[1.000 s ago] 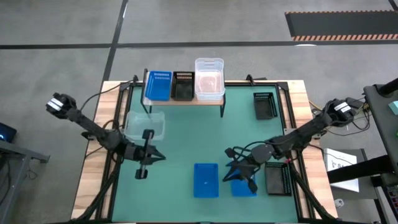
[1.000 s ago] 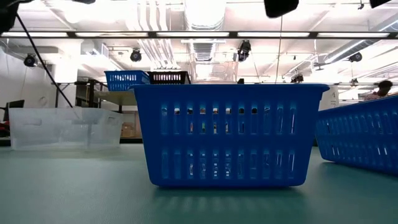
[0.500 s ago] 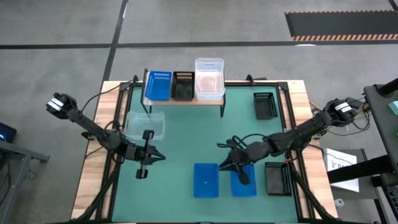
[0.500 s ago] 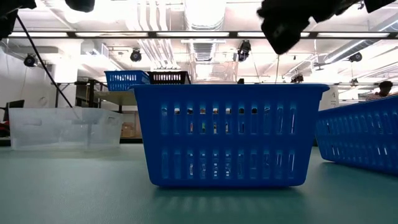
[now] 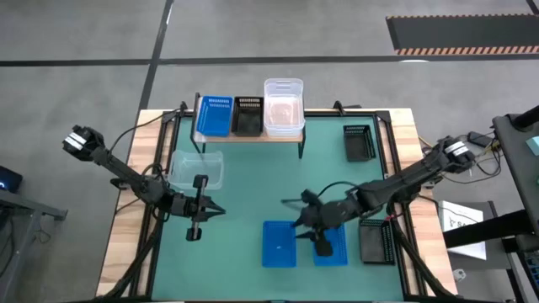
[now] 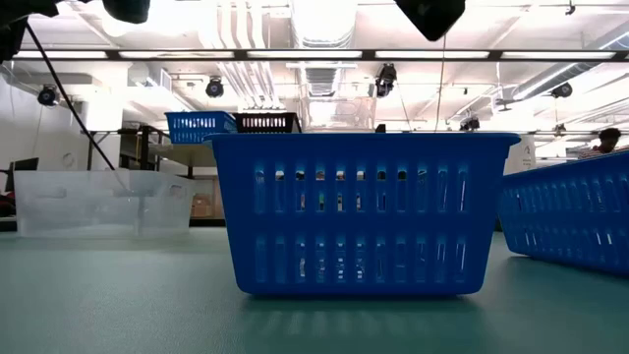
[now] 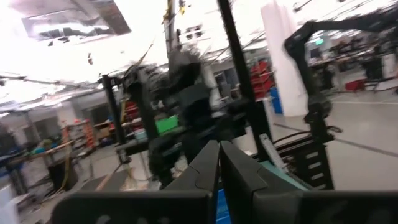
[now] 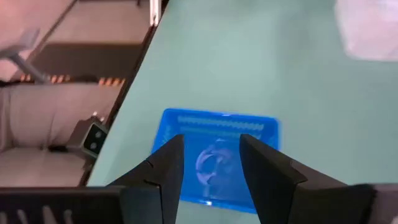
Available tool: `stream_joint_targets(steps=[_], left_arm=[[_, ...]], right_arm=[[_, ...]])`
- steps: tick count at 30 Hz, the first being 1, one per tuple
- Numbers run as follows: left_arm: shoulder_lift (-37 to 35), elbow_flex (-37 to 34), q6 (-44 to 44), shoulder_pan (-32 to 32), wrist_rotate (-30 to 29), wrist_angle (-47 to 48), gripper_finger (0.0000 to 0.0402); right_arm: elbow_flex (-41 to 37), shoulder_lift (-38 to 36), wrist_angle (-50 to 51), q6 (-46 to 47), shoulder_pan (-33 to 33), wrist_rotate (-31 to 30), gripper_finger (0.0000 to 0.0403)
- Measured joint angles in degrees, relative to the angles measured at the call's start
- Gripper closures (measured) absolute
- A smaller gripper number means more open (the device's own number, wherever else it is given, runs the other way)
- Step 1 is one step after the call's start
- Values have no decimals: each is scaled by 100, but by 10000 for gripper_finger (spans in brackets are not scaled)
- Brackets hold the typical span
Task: Stack baskets on shelf by color
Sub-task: Stack the left blue bin on the other blue bin on the shelf
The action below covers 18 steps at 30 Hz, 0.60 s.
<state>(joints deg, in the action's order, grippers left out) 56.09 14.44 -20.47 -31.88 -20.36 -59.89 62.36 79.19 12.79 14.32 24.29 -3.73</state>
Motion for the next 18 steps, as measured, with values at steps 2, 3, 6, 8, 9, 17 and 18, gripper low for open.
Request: stream_joint_targets(steps=[2, 3, 6, 8, 9, 17, 18], left_arm=[[-16, 0, -60, 2, -60, -10, 401], [-35, 2, -132, 0, -76, -5, 401], [-72, 2, -268, 0, -76, -7, 401], [-95, 2, -270, 0, -76, -11, 401], [-104, 2, -270, 0, -76, -10, 401], [-106, 2, -238, -30, -75, -8, 401], [-106, 2, -238, -49, -76, -10, 401]], right_arm=[[507, 378, 643, 158, 85, 18, 255], [777, 583, 961, 246, 131, 26, 255], [1575, 1187, 1835, 630, 246, 102, 257], [2091, 1570, 2246, 943, 312, 258, 254], [2335, 1757, 2432, 1096, 345, 364, 251], [3831, 3162, 3288, 1779, 576, 420, 237], [4008, 3319, 3378, 1842, 587, 418, 237]])
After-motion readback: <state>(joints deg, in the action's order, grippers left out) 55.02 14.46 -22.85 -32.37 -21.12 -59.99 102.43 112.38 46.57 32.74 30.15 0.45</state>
